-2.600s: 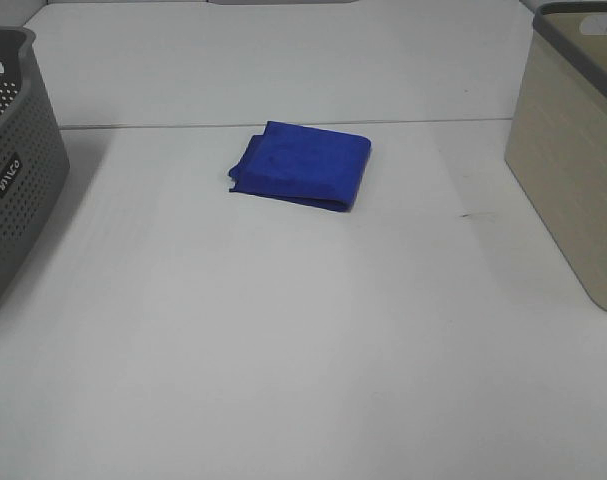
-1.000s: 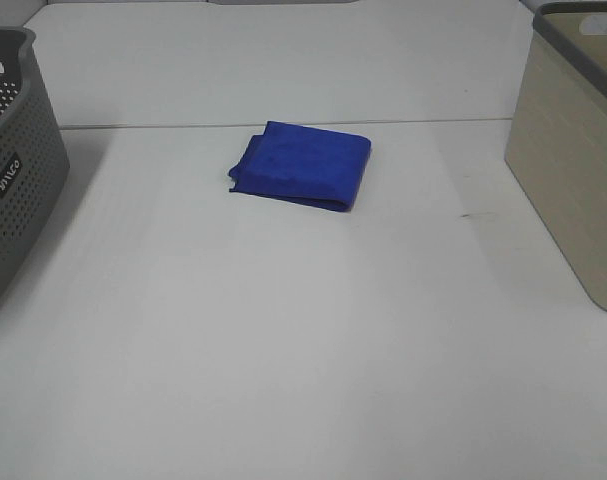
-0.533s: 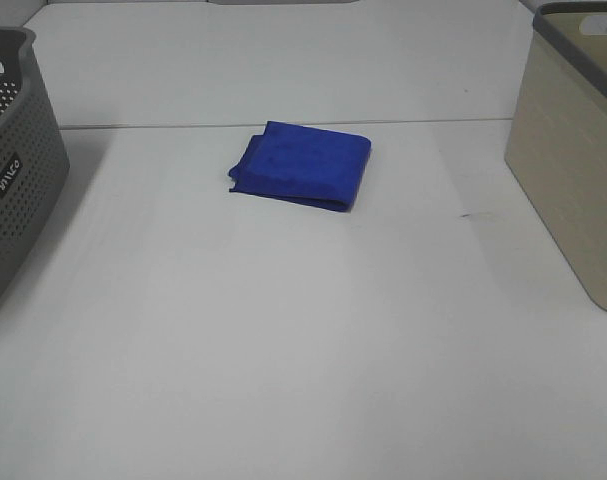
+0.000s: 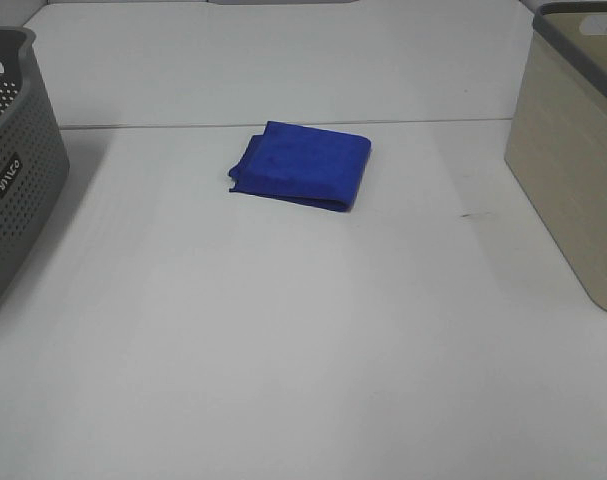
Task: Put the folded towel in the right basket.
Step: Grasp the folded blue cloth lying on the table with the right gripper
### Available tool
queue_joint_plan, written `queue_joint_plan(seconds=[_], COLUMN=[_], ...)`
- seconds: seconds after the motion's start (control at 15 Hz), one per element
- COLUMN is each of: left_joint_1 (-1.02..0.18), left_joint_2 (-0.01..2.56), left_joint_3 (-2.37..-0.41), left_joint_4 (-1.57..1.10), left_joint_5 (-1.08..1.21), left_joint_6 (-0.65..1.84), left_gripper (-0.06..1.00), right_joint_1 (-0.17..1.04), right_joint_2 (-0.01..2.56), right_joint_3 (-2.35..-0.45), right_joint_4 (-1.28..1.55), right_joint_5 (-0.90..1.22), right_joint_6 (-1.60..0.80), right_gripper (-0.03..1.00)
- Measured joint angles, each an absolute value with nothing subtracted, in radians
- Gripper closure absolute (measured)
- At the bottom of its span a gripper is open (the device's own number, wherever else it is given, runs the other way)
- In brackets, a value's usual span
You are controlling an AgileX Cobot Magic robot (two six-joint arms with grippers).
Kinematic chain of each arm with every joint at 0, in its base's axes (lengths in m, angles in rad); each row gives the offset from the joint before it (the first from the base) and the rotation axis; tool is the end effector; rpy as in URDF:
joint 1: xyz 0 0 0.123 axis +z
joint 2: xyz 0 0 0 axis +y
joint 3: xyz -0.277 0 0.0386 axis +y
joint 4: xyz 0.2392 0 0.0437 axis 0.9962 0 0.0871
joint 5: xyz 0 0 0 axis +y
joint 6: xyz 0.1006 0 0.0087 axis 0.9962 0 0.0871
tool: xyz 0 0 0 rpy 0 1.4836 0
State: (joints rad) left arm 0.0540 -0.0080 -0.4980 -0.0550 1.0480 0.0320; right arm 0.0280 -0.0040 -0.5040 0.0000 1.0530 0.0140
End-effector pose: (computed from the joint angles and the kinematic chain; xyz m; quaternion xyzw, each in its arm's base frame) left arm 0.0016 -0.0047 0.2692 -0.0084 0.8480 -0.0047 0.5300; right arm 0.0011 0.0000 0.2703 -0.0059 0.8491 0.0111 0.5281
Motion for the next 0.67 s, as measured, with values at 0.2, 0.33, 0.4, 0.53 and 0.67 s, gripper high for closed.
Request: queue_joint_plan(seconds=[0.2,0.33,0.4,0.53,0.67], left_joint_1=[0.054,0.054,0.054,0.054,0.054], left_joint_2=[-0.008,-0.008,-0.008,-0.008,-0.008], left_joint_3=[-0.498,-0.498,-0.498,-0.498,-0.498], left_joint_4=[-0.055,-0.055,-0.055,-0.055,-0.055], left_joint_5=[1.048,1.048,1.048,1.048,1.048], left_joint_6=[0.032,0.032,0.032,0.032,0.032], left_gripper=[-0.04,-0.04,-0.04,-0.04,-0.04], right_joint_1=[0.028,0.028,0.028,0.028,0.028], right_joint_2=[-0.004,-0.004,-0.004,-0.004,-0.004], right_joint_3=[-0.504,-0.504,-0.504,-0.504,-0.504], right_joint_4=[0.0,0.0,0.0,0.0,0.0], right_joint_5=[1.053,1.053,1.053,1.053,1.053], right_joint_6=[0.014,0.014,0.014,0.014,0.014], right_gripper=[0.0,0.0,0.0,0.0,0.0])
